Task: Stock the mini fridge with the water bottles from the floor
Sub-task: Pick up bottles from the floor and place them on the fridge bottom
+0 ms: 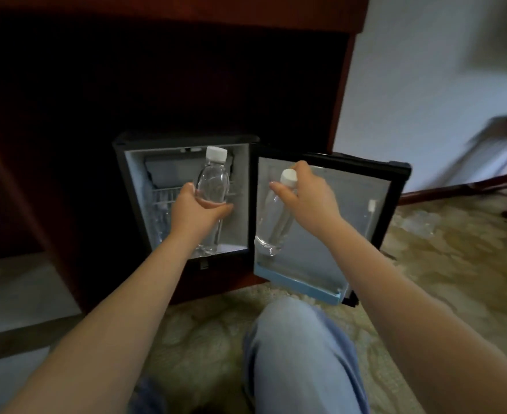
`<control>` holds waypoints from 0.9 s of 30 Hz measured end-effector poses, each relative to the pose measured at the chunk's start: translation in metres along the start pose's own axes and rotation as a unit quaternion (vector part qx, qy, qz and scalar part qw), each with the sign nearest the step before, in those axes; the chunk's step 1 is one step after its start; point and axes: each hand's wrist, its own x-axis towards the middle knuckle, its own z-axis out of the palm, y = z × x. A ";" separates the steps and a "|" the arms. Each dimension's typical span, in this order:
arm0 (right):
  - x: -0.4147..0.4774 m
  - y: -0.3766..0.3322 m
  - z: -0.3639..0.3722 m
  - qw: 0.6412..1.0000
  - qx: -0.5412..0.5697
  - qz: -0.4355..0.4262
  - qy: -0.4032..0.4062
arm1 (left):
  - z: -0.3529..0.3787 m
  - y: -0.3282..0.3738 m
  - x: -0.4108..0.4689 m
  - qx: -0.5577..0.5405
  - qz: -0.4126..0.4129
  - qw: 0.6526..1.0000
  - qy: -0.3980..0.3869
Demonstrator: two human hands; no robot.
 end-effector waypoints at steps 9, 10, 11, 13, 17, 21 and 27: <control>0.067 -0.009 0.119 0.996 0.019 0.009 -0.090 | -0.024 -0.080 0.067 0.036 -0.066 0.996 0.042; 0.074 -0.005 0.132 0.995 0.016 0.015 -0.099 | -0.022 -0.089 0.074 0.036 -0.074 0.996 0.044; 0.082 -0.001 0.146 0.994 0.012 0.022 -0.109 | -0.018 -0.099 0.083 0.038 -0.086 0.995 0.044; 0.095 0.009 0.175 0.992 0.004 0.037 -0.121 | -0.010 -0.121 0.103 0.044 -0.109 0.992 0.044; 0.124 0.034 0.233 0.992 -0.003 0.050 -0.118 | 0.012 -0.167 0.143 0.064 -0.148 0.987 0.022; 0.148 0.062 0.290 0.992 0.014 0.075 -0.097 | 0.033 -0.214 0.179 0.061 -0.158 0.985 0.029; 0.178 0.099 0.355 0.992 0.045 0.100 -0.066 | 0.059 -0.265 0.217 0.041 -0.169 0.982 0.073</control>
